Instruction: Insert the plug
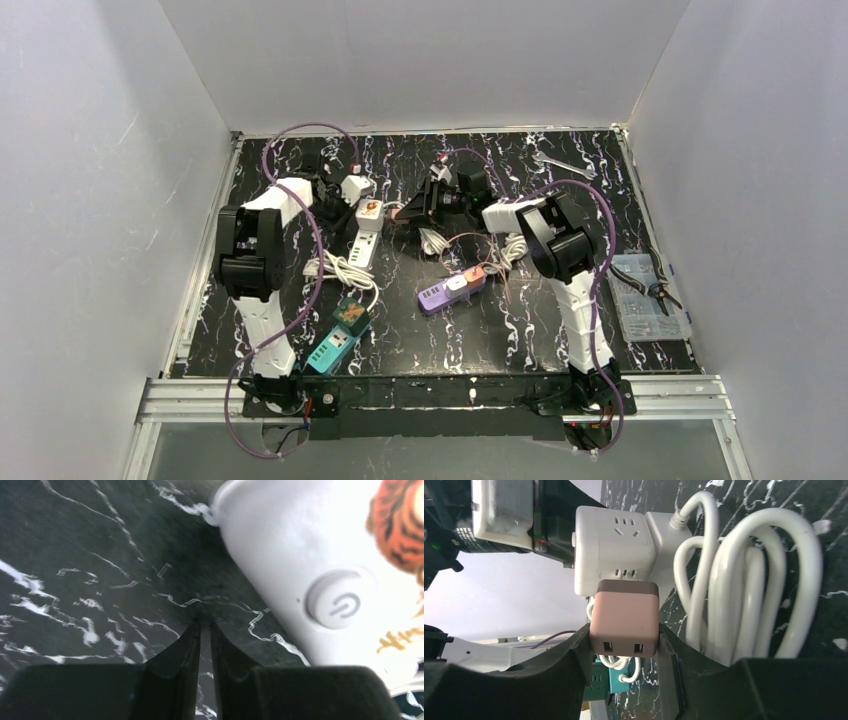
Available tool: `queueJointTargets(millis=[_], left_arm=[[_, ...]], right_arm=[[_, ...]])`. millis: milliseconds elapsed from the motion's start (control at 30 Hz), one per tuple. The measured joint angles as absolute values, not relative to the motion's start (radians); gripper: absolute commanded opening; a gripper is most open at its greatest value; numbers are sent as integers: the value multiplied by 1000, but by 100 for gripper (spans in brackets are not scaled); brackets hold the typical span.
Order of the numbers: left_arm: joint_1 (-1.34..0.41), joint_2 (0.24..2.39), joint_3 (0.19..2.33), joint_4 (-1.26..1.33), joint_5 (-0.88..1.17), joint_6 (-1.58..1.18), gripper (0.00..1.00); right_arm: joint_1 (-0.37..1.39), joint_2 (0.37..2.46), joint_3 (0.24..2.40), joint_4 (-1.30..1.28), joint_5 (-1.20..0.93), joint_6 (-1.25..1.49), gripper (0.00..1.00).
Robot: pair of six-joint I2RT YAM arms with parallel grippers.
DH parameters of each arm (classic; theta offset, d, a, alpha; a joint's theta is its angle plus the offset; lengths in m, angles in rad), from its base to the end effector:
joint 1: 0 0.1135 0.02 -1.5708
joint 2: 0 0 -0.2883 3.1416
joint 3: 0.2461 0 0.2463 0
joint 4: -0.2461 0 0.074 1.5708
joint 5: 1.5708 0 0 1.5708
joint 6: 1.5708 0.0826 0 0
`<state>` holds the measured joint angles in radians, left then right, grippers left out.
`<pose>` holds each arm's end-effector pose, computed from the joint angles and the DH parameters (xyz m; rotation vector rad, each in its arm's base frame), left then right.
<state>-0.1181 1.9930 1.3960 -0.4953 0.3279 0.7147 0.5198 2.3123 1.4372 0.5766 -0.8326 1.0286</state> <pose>0.4333 -0.0782 0.1567 1.1401 2.3201 -0.2233 0.4364 0.3201 0.1431 -0.1352 2.2056 1.7487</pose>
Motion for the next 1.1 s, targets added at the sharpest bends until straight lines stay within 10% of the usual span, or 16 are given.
queueJointTargets(millis=[333,633,1100], left_arm=[[-129,1988,1400,-600,368,674,16],[-56,1943,1457,-647,564,575,61],[27,1898,1567,-689,689,508,85]], right_arm=[[533,2312,1435,599,-828,1050,1],[530,2312,1397,684,-820,1097,1],[517,2312,1372,770,-817,1155,1]])
